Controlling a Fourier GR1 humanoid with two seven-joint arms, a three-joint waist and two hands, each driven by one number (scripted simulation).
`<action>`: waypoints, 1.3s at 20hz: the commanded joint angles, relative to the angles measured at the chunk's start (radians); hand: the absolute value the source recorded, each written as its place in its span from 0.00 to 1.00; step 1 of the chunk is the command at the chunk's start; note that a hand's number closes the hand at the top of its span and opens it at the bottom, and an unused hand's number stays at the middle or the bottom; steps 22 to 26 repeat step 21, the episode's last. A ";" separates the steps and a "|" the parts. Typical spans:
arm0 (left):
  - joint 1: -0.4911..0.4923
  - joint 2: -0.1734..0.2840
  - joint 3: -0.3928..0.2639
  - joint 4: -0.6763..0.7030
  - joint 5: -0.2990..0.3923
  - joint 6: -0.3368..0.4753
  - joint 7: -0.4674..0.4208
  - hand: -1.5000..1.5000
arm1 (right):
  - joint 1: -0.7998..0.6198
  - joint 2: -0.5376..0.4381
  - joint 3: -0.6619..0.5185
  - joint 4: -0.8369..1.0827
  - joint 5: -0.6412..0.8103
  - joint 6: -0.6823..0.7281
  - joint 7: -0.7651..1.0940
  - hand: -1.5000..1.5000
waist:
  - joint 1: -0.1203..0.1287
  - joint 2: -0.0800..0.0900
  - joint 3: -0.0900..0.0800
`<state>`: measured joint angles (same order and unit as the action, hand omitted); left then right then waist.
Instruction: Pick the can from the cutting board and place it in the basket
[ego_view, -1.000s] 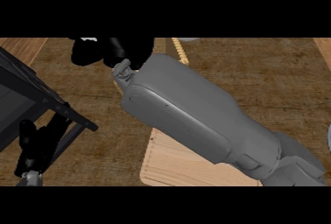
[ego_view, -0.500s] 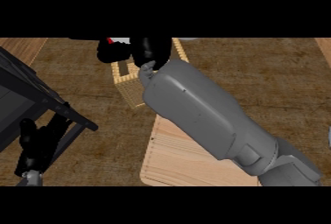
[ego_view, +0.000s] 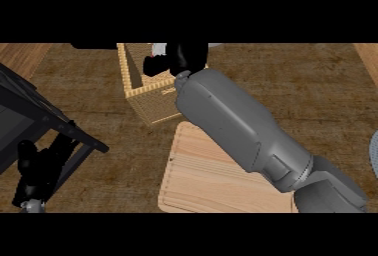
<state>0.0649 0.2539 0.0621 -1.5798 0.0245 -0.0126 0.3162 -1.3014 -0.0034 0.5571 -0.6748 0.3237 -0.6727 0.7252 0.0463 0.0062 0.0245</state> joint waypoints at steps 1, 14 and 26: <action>0.058 -0.078 -0.053 0.119 0.016 -0.020 -0.008 0.50 | -0.005 0.003 0.039 0.042 0.021 0.018 -0.019 0.00 | -0.011 0.007 -0.027; 0.108 -0.072 -0.022 0.084 0.007 -0.037 0.003 0.50 | 0.034 -0.048 -0.127 -0.024 -0.034 -0.085 -0.127 0.00 | -0.054 -0.008 -0.025; 0.114 -0.083 -0.019 0.059 -0.010 -0.028 0.011 0.50 | 0.119 -0.192 -0.202 -0.103 -0.085 -0.023 -0.151 0.00 | -0.068 -0.008 -0.024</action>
